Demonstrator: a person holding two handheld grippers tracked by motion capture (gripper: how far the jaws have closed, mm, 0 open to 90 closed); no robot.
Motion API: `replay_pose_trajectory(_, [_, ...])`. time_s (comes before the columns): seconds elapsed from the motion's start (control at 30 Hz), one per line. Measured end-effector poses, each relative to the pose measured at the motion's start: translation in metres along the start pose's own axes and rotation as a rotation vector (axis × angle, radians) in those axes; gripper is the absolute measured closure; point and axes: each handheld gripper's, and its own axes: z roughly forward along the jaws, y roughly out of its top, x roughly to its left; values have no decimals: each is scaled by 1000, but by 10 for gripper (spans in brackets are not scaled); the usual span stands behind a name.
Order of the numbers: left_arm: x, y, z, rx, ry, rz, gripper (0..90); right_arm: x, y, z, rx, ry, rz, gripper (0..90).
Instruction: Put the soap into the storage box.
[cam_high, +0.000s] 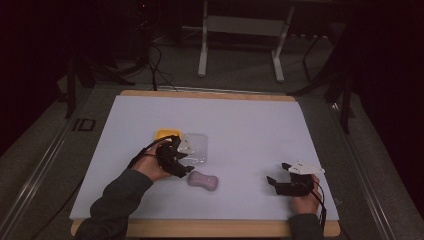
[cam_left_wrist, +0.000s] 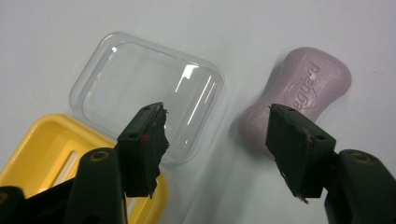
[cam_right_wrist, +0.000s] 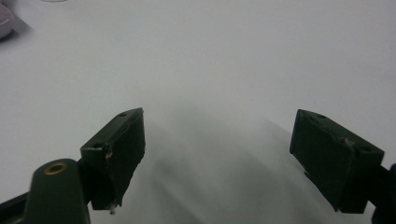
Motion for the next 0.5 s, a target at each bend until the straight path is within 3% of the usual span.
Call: replay_pose_trajectory(0.5, [-5, 19, 3, 19, -11, 58, 365, 0, 0, 0, -2, 2, 2, 177])
